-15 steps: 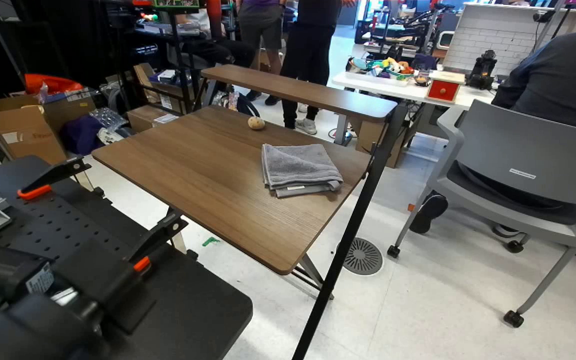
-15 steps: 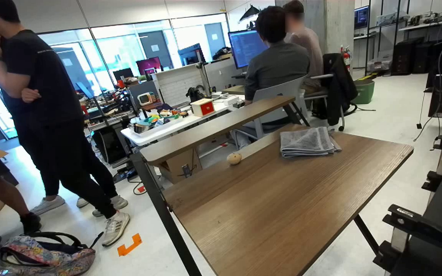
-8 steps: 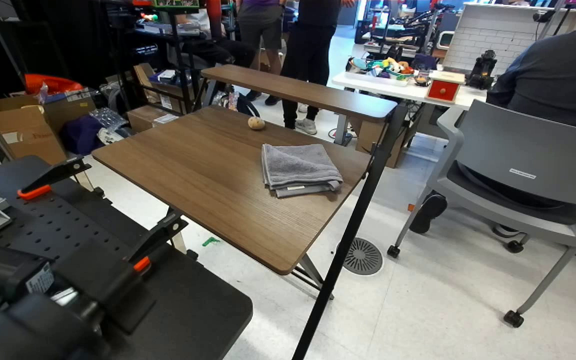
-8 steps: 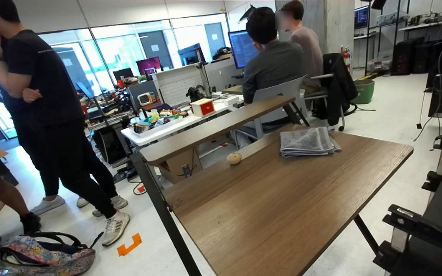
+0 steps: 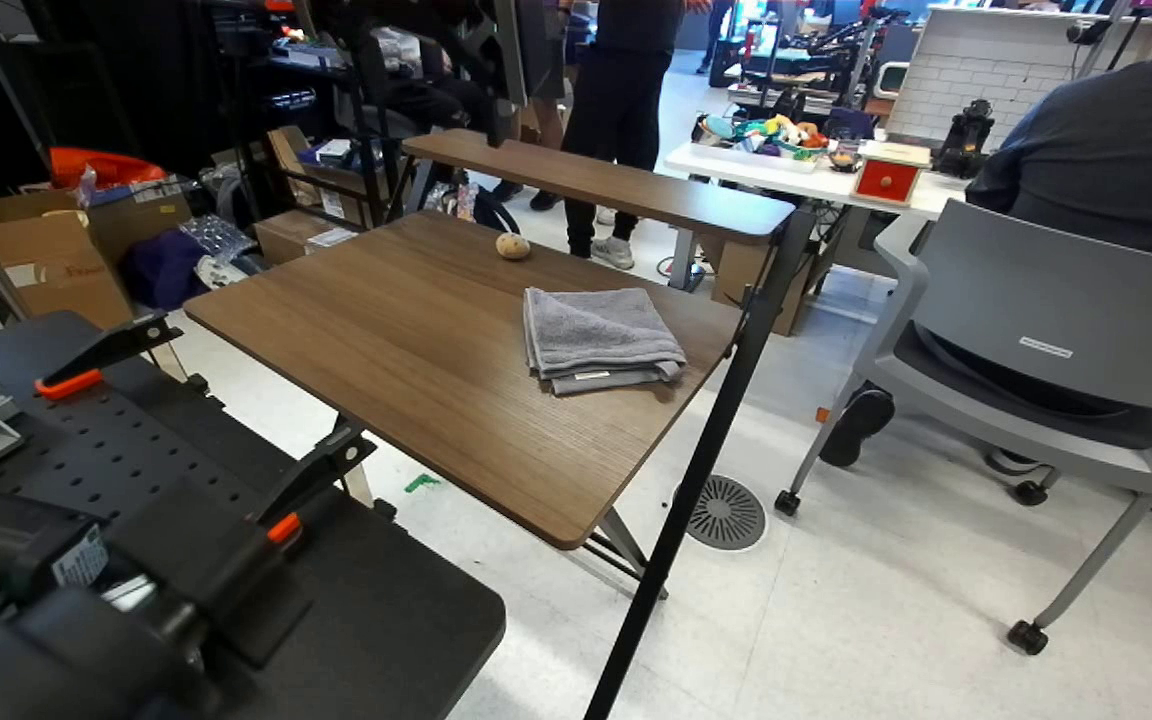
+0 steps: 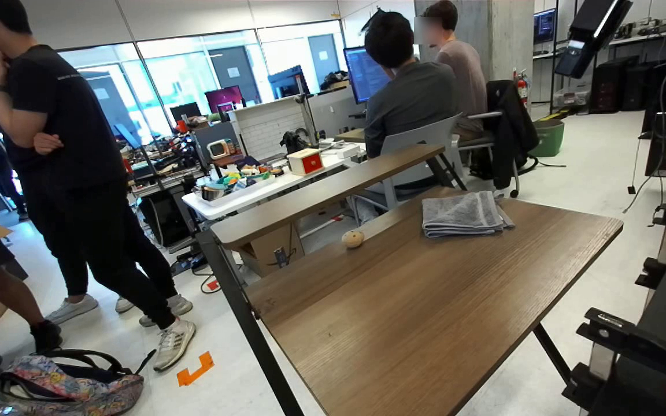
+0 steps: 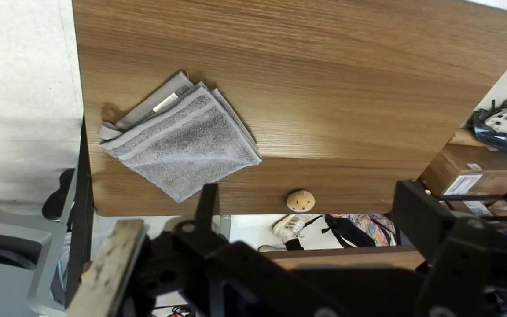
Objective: Wipe the table
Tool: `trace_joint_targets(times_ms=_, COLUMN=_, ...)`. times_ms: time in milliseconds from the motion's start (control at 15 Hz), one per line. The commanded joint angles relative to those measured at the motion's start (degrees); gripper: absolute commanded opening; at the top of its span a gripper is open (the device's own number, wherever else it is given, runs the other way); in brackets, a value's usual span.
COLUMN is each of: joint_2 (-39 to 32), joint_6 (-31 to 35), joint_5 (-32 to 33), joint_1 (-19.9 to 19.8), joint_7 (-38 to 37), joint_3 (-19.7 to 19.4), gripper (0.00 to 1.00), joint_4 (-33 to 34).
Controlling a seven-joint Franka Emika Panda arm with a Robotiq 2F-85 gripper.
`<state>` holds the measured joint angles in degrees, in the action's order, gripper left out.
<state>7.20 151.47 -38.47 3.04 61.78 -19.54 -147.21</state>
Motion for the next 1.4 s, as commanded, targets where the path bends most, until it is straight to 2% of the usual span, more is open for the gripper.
trace_joint_targets(times_ms=0, joint_2=-0.1, joint_6=0.0, joint_5=0.1, joint_1=0.0, joint_7=0.0, joint_3=0.0, gripper=1.0, joint_4=0.0)
trace_joint_targets(times_ms=67, joint_2=-0.1, joint_6=0.0, joint_5=0.1, joint_1=0.0, joint_7=-0.1, joint_3=0.0, gripper=1.0, joint_4=0.0)
trace_joint_targets(times_ms=133, joint_2=0.0, joint_6=1.9, joint_5=-3.5, joint_1=0.7, joint_7=1.7, joint_3=-0.2, gripper=1.0, joint_4=-0.1)
trace_joint_targets(times_ms=333, joint_2=-1.5, joint_6=10.3, joint_5=-18.5, joint_1=4.2, joint_7=8.7, joint_3=0.4, gripper=1.0, joint_4=-0.6)
trace_joint_targets(times_ms=667, joint_2=-9.7, joint_6=22.9, joint_5=-42.4, joint_1=11.4, joint_7=23.3, joint_3=3.6, gripper=1.0, joint_4=3.0)
trace_joint_targets(times_ms=867, joint_2=-18.6, joint_6=25.9, joint_5=-56.6, joint_1=13.5, joint_7=30.5, joint_3=6.4, gripper=1.0, joint_4=10.0)
trace_joint_targets(times_ms=1000, joint_2=-24.7, joint_6=25.7, joint_5=-65.2, joint_1=14.0, joint_7=35.7, joint_3=7.2, gripper=1.0, joint_4=15.7)
trace_joint_targets(times_ms=1133, joint_2=-31.3, joint_6=24.1, joint_5=-73.7, joint_1=14.7, joint_7=41.4, joint_3=6.6, gripper=1.0, joint_4=22.2)
trace_joint_targets(times_ms=1333, joint_2=-41.6, joint_6=20.6, joint_5=-86.4, joint_1=16.7, joint_7=50.4, joint_3=3.2, gripper=1.0, joint_4=32.0)
